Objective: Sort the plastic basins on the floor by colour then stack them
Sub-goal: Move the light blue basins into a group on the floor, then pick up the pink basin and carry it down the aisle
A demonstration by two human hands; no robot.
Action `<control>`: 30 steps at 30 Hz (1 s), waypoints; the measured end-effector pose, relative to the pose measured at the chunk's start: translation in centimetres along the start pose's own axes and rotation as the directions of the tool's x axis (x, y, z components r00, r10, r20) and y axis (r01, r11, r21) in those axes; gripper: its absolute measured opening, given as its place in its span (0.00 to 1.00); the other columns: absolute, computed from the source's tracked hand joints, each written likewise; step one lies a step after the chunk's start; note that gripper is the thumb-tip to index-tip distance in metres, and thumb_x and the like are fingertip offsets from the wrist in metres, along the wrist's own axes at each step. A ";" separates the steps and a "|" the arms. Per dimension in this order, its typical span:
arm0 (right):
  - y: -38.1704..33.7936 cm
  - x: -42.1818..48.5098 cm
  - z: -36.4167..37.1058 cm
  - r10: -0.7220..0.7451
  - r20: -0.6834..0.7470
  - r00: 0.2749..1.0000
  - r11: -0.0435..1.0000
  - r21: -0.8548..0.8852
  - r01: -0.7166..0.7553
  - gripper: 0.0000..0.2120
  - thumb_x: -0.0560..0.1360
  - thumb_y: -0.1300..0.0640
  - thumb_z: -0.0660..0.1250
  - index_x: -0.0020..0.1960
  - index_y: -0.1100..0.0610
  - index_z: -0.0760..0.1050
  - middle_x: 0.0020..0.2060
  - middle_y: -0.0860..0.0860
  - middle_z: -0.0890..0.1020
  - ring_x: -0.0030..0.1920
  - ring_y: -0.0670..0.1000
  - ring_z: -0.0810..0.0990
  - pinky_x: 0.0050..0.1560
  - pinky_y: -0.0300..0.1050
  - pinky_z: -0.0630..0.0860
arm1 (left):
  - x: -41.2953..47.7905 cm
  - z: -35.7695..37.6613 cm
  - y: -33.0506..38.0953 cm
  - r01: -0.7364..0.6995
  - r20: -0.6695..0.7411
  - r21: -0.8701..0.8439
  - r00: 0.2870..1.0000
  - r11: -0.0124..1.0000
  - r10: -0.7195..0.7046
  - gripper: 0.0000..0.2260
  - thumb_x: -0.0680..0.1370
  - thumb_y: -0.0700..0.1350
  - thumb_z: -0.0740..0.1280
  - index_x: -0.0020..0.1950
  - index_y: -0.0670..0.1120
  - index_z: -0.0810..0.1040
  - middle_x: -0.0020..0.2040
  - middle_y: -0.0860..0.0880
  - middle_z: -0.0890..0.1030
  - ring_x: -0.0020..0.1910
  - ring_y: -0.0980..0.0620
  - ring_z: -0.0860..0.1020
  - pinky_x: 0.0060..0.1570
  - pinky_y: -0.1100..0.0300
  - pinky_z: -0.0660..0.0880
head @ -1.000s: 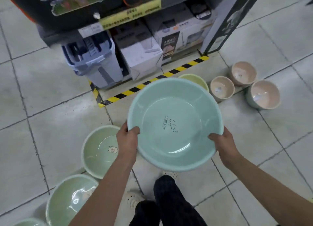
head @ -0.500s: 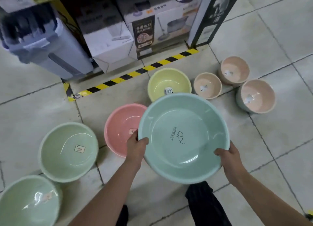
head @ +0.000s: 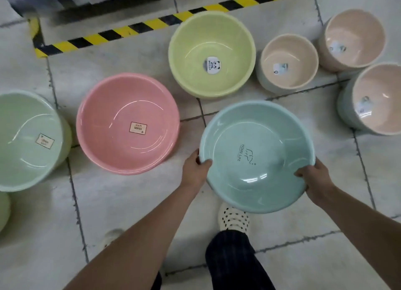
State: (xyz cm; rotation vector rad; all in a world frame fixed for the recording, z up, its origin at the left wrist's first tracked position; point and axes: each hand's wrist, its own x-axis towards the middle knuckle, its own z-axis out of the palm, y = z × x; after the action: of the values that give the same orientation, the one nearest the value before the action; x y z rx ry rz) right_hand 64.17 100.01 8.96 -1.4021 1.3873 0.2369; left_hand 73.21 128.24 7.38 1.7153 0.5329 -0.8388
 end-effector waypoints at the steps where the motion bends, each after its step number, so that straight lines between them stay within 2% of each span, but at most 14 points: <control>1: 0.9 1.4 -0.1 0.006 0.012 1.000 1.000 -0.014 -0.006 0.22 0.66 0.76 0.59 0.54 0.59 0.77 0.40 0.55 0.80 0.44 0.58 0.76 0.42 0.45 0.73 | 0.8 0.8 -1.0 -0.012 -0.001 0.025 1.000 1.000 0.012 0.15 0.76 0.36 0.66 0.60 0.46 0.79 0.47 0.55 0.83 0.45 0.57 0.81 0.39 0.73 0.75; 3: 2.7 3.5 -0.3 0.012 0.042 0.999 0.999 -0.035 -0.010 0.24 0.62 0.73 0.63 0.56 0.59 0.77 0.42 0.55 0.81 0.45 0.58 0.77 0.43 0.46 0.74 | 2.1 2.1 -3.1 -0.004 -0.016 0.046 1.000 0.999 0.005 0.15 0.76 0.35 0.65 0.61 0.45 0.79 0.48 0.53 0.83 0.45 0.56 0.80 0.39 0.73 0.75; 6: 4.8 5.3 -0.8 0.018 0.094 0.995 0.997 -0.080 -0.010 0.30 0.56 0.68 0.66 0.59 0.59 0.77 0.48 0.58 0.81 0.46 0.57 0.78 0.45 0.48 0.75 | 3.5 3.4 -5.7 0.022 -0.040 0.027 0.999 0.999 -0.021 0.17 0.76 0.35 0.66 0.63 0.47 0.78 0.50 0.51 0.83 0.49 0.51 0.81 0.48 0.61 0.77; 9: 6.4 6.1 -0.7 0.075 0.100 0.992 0.995 -0.068 -0.068 0.31 0.54 0.68 0.65 0.58 0.59 0.76 0.49 0.59 0.80 0.47 0.58 0.77 0.47 0.51 0.74 | 3.8 3.8 -7.1 0.086 -0.044 -0.015 0.995 0.996 -0.087 0.17 0.76 0.36 0.68 0.63 0.50 0.79 0.51 0.50 0.84 0.51 0.47 0.82 0.53 0.53 0.79; 12: 6.3 6.3 -0.4 0.172 0.076 0.982 0.985 -0.040 -0.169 0.24 0.63 0.71 0.66 0.58 0.58 0.74 0.49 0.59 0.78 0.48 0.59 0.76 0.43 0.47 0.73 | 3.7 3.7 -7.0 0.139 -0.009 -0.016 0.990 0.990 -0.139 0.19 0.77 0.36 0.68 0.67 0.49 0.76 0.53 0.50 0.82 0.51 0.47 0.81 0.51 0.52 0.80; 14: 5.7 6.2 -0.2 0.231 0.045 0.972 0.971 -0.074 -0.227 0.19 0.70 0.71 0.64 0.58 0.57 0.73 0.51 0.59 0.78 0.45 0.58 0.76 0.40 0.46 0.72 | 3.8 3.4 -6.3 0.188 0.045 -0.021 0.981 0.982 -0.187 0.17 0.78 0.39 0.67 0.66 0.47 0.76 0.55 0.48 0.82 0.52 0.46 0.81 0.48 0.53 0.81; 16: 4.2 5.2 0.5 0.187 -0.027 0.982 0.967 -0.169 -0.189 0.20 0.70 0.65 0.65 0.61 0.59 0.74 0.53 0.60 0.78 0.44 0.58 0.76 0.40 0.46 0.72 | 3.9 2.2 -5.3 0.251 0.095 -0.016 0.964 0.968 -0.248 0.15 0.79 0.43 0.67 0.66 0.46 0.77 0.56 0.48 0.83 0.54 0.46 0.81 0.55 0.49 0.80; 18: 2.0 3.7 1.7 0.033 -0.090 0.995 0.949 -0.308 -0.060 0.27 0.71 0.61 0.66 0.70 0.58 0.70 0.54 0.56 0.76 0.49 0.57 0.76 0.46 0.46 0.71 | 3.8 0.3 -3.8 0.237 0.070 -0.012 0.969 0.971 -0.236 0.15 0.80 0.44 0.67 0.66 0.45 0.77 0.57 0.50 0.81 0.56 0.50 0.79 0.63 0.50 0.75; 20: -0.4 1.6 4.2 -0.122 -0.087 0.989 0.926 -0.369 0.082 0.28 0.75 0.60 0.65 0.75 0.55 0.65 0.59 0.52 0.75 0.58 0.56 0.75 0.55 0.43 0.68 | 3.6 -2.7 -2.0 0.152 -0.019 -0.050 0.988 0.987 -0.153 0.13 0.80 0.42 0.66 0.65 0.44 0.77 0.56 0.50 0.78 0.55 0.54 0.77 0.67 0.52 0.72; 22: -2.6 -0.5 7.9 -0.223 0.006 0.975 0.913 -0.350 0.211 0.27 0.77 0.59 0.65 0.76 0.55 0.66 0.67 0.51 0.75 0.67 0.54 0.73 0.60 0.40 0.65 | 3.2 -6.8 0.1 0.040 -0.132 -0.114 0.990 0.993 -0.055 0.12 0.80 0.37 0.66 0.63 0.39 0.78 0.50 0.49 0.79 0.48 0.59 0.78 0.65 0.55 0.72; 24: -4.1 -2.4 12.5 -0.252 0.119 0.960 0.913 -0.299 0.277 0.25 0.78 0.58 0.66 0.75 0.54 0.67 0.68 0.49 0.74 0.67 0.49 0.73 0.60 0.36 0.66 | 3.1 -11.4 1.5 -0.040 -0.264 -0.086 0.964 0.996 0.016 0.11 0.79 0.38 0.67 0.62 0.38 0.78 0.48 0.49 0.80 0.49 0.57 0.79 0.60 0.61 0.71; 26: -5.1 -4.3 17.5 -0.257 0.209 0.944 0.915 -0.260 0.307 0.24 0.78 0.57 0.67 0.73 0.52 0.68 0.65 0.48 0.74 0.65 0.47 0.73 0.55 0.31 0.70 | 3.4 -16.1 1.8 -0.052 -0.404 -0.017 0.914 0.999 0.040 0.13 0.79 0.43 0.68 0.62 0.42 0.78 0.55 0.47 0.81 0.56 0.52 0.77 0.60 0.61 0.70; 28: -5.1 -5.5 22.4 -0.258 0.275 0.926 0.912 -0.249 0.328 0.24 0.78 0.55 0.68 0.73 0.50 0.68 0.65 0.49 0.75 0.65 0.49 0.74 0.61 0.38 0.71 | 4.4 -20.5 0.4 0.016 -0.550 0.007 0.835 1.000 -0.009 0.19 0.77 0.50 0.69 0.65 0.43 0.76 0.60 0.47 0.78 0.60 0.50 0.75 0.62 0.59 0.70; 30: -4.4 -6.0 26.8 -0.232 0.325 0.917 0.899 -0.289 0.330 0.28 0.77 0.53 0.69 0.74 0.51 0.66 0.66 0.51 0.75 0.66 0.50 0.74 0.65 0.42 0.69 | 5.4 -24.0 -1.6 0.103 -0.677 -0.001 0.732 0.995 -0.077 0.30 0.72 0.57 0.69 0.69 0.43 0.72 0.65 0.45 0.76 0.65 0.46 0.74 0.65 0.52 0.70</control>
State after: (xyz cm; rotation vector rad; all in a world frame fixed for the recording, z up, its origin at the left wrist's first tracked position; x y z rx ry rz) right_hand 79.89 122.74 5.53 -1.7593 0.9162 0.4827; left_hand 81.94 151.23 5.81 2.0296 1.1055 -0.2463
